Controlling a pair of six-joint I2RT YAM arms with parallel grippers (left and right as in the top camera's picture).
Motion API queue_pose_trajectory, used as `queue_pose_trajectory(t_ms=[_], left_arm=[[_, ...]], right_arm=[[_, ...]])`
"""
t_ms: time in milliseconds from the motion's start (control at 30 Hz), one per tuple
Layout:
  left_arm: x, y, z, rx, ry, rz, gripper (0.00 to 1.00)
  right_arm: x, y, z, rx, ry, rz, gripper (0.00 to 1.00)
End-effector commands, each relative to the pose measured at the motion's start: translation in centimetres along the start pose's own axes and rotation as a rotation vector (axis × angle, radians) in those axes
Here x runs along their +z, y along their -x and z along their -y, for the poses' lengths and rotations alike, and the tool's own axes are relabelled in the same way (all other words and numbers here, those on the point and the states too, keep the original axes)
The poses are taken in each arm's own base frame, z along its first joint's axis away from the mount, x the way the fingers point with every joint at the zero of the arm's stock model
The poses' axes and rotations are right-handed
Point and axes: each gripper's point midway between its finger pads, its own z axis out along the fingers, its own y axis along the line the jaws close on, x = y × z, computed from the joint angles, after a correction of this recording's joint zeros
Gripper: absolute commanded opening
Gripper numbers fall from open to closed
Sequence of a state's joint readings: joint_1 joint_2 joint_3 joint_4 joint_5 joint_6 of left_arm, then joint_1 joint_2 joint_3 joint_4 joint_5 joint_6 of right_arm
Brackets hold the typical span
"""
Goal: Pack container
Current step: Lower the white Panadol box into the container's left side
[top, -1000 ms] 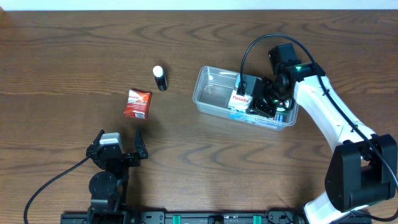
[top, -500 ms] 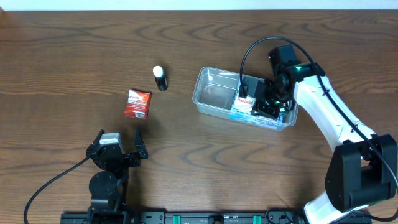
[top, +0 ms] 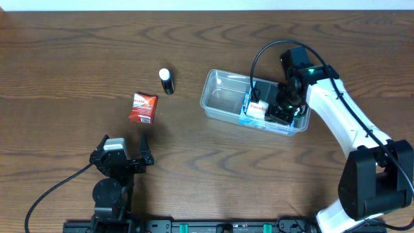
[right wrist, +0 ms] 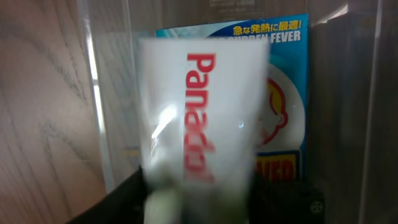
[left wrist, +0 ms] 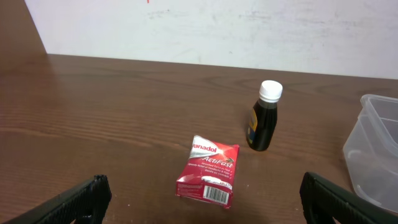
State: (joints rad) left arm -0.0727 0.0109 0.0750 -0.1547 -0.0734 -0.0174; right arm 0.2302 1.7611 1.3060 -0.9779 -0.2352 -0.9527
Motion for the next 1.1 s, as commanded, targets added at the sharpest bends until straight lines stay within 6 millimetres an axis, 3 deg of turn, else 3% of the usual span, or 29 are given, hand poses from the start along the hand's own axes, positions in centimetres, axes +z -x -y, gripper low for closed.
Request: queue_pose_trajectory(t_ms=[0,100,267,367,567,833,1067], left_arm=[[0.0,-0.8,0.0,0.019,-0.006,-0.028,0.98],[0.0,-0.8,0.0,0.019,-0.006,-0.027,0.98],[0.0,-0.8,0.0,0.019,-0.006,-0.027,0.98],[0.0,-0.8,0.0,0.019,-0.006,-0.028,0.98],[0.0,-0.8,0.0,0.019,-0.006,-0.028,0.98],[0.0,-0.8,0.0,0.02,-0.006,-0.027,0.98],[0.0,-0.8,0.0,0.02,-0.006,-0.028,0.98]], right_arm=[[0.4,-0.4,-0.2,0.008,0.02,-0.004,0.56],[0.4,-0.1,-0.4,0.006,0.03,0.011,0.63],[0.4,0.4,-0.4,0.003,0.033,0.036,0.6],[0.4,1.0,-0.2,0.022,0.033,0.07,0.45],[0.4,1.2,0.9,0.154,-0.013,0.072,0.25],[0.2,-1.1,3.2,0.486,-0.134,-0.007,0.01],[-0.2,-4.2,3.2,0.728,-0.212,-0.133,0.01]])
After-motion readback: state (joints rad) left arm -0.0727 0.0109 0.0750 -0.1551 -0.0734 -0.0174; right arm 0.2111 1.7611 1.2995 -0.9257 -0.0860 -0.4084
